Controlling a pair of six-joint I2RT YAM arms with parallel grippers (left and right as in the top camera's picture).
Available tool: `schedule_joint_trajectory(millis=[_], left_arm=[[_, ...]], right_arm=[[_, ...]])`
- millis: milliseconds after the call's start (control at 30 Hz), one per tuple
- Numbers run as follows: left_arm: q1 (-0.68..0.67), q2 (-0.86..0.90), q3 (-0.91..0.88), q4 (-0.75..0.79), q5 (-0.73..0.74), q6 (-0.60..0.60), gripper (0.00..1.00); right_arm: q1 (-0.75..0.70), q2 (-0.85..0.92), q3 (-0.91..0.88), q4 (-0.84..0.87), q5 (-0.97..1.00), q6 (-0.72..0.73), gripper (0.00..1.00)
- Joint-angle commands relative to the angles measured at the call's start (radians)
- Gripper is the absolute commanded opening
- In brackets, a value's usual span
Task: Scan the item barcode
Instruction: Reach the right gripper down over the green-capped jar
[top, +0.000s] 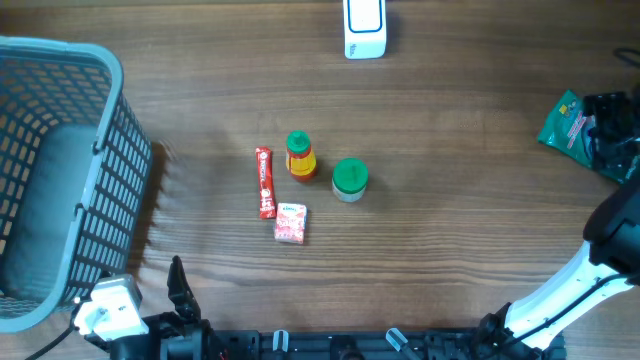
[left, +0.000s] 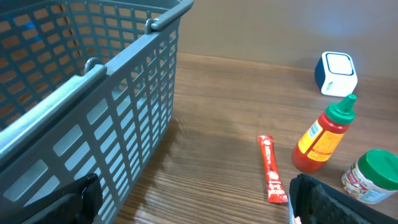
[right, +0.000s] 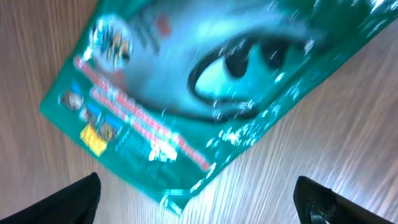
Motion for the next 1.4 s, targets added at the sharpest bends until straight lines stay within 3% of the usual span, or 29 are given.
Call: schedule_joint_trajectory(millis=[0,200,333,433,533,600,667,700,767,833,967,1167,1233,1367], left_arm=[[0.004,-0.007,0.002,0.003,0.005,-0.006,1.0],[0.004,-0.007,0.002,0.003,0.005,-0.006,1.0],[0.005,-0.007,0.002,0.002,0.005,-0.006,1.0],[0.005,-0.007,0.002,0.003,0.005,-0.006,1.0],[0.005,-0.007,0.002,0.002,0.005,-0.006,1.0],[0.004,-0.007,0.002,0.002,0.005,-0.006,1.0],[0.005,-0.007,0.002,0.003,0.005,-0.006,1.0],[0.005,-0.007,0.002,0.003,0.005,-0.006,1.0],[0.004,-0.007,0.002,0.002,0.005,-0.006,1.0],[0.005,-0.007,0.002,0.002,0.005,-0.006,1.0],[0.005,-0.007,0.002,0.002,0.005,-0.006,1.0],[0.004,-0.007,0.002,0.003,0.005,-0.006,1.0],[0.004,-0.007,0.002,0.003,0.005,-0.006,1.0],[0.005,-0.007,0.002,0.003,0.005,-0.006,1.0]], right_arm=[[0.005,-0.065,-0.005,-0.029,-0.166,-0.039,1.0],[0.095,-0.245,-0.005,-0.093,-0.357,-0.269,1.0],[0.272,-0.271,-0.005,-0.249,-0.384,-0.394,1.0],[0.475,-0.271,-0.005,-0.32,-0.387,-0.375,1.0],[0.676,-0.267,-0.006,-0.291,-0.383,-0.15,1.0],[0.814,-0.262,-0.007,-0.253,-0.265,-0.075,1.0],[0.929,-0.244,-0.007,-0.325,-0.138,0.216,1.0],[1.0,-0.228,-0.007,-0.364,-0.078,0.446,1.0],[1.077,-0.203,-0.007,-0.357,-0.064,0.707,1.0],[1.117,-0.172,-0.007,-0.348,-0.068,0.835,1.0],[1.135,-0.066,-0.007,-0.301,-0.067,0.89,1.0],[1.144,0.01,-0.007,-0.231,-0.091,0.859,0.99],[1.144,0.025,-0.007,-0.232,-0.098,0.761,0.83],[1.135,0.024,-0.007,-0.255,-0.049,0.385,0.68]])
